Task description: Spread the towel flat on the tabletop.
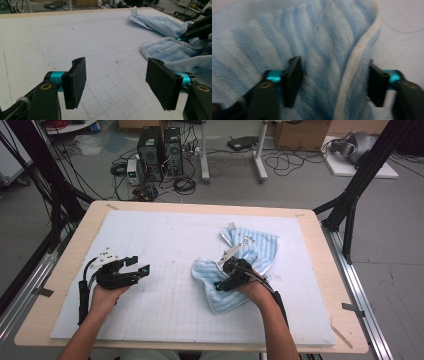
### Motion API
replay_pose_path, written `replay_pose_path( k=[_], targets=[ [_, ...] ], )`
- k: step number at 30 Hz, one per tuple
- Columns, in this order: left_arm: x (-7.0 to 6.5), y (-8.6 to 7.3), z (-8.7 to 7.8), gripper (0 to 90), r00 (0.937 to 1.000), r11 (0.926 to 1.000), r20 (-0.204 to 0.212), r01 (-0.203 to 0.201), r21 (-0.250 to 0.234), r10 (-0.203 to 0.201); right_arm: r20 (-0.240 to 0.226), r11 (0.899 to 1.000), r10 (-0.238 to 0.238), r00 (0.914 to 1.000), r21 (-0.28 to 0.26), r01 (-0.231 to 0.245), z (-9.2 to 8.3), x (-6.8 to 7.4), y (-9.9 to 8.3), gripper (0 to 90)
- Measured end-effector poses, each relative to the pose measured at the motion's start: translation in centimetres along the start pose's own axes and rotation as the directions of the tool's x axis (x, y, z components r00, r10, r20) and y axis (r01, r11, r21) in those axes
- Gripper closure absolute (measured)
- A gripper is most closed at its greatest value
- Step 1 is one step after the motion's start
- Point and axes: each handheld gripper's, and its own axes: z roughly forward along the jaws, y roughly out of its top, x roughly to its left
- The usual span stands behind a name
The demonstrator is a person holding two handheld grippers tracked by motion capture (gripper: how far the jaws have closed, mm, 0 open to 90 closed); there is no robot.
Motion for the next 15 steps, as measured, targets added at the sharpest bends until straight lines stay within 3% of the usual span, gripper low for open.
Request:
replay_pose_path(
  k=[1,3,6,10,12,14,15],
  targets=[
    [0.0,0.0,0.0,33.3,1.0,1.0,0.002,-0.001,0.001,0.001,-0.008,1.0,-0.007,0.9999,-0.003,0.007,-0.1,0.0,0.2,64.2],
    [0.1,0.0,-0.1,33.3,1.0,1.0,-0.001,0.0,0.001,0.0,0.043,0.999,-0.035,0.9985,0.007,0.035,-0.2,0.5,0.7,75.8],
    [0.2,0.0,-0.2,33.3,1.0,0.9999,0.002,0.006,-0.008,-0.006,0.088,0.997,-0.022,0.9959,-0.071,0.028,-0.4,0.9,1.7,78.8],
    [0.3,-0.1,-0.4,33.3,0.9999,0.9998,0.003,0.013,-0.015,-0.013,0.167,0.977,0.068,0.9837,-0.213,-0.031,-1.2,0.7,3.2,79.5],
    [0.3,-0.1,-0.5,33.3,0.9999,0.9996,0.004,0.017,-0.021,-0.017,0.218,0.963,0.117,0.9689,-0.263,-0.057,-1.4,0.5,3.7,79.5],
    [0.3,-0.1,-0.5,33.3,0.9999,0.9998,0.006,0.012,-0.018,-0.012,0.294,0.953,0.165,0.9416,-0.295,-0.075,-1.7,0.2,4.1,79.5],
    [0.3,-0.1,-0.5,33.3,0.9999,0.9998,0.006,0.011,-0.018,-0.011,0.315,0.942,0.196,0.9286,-0.323,-0.089,-2.0,0.0,4.2,79.6]
  ],
)
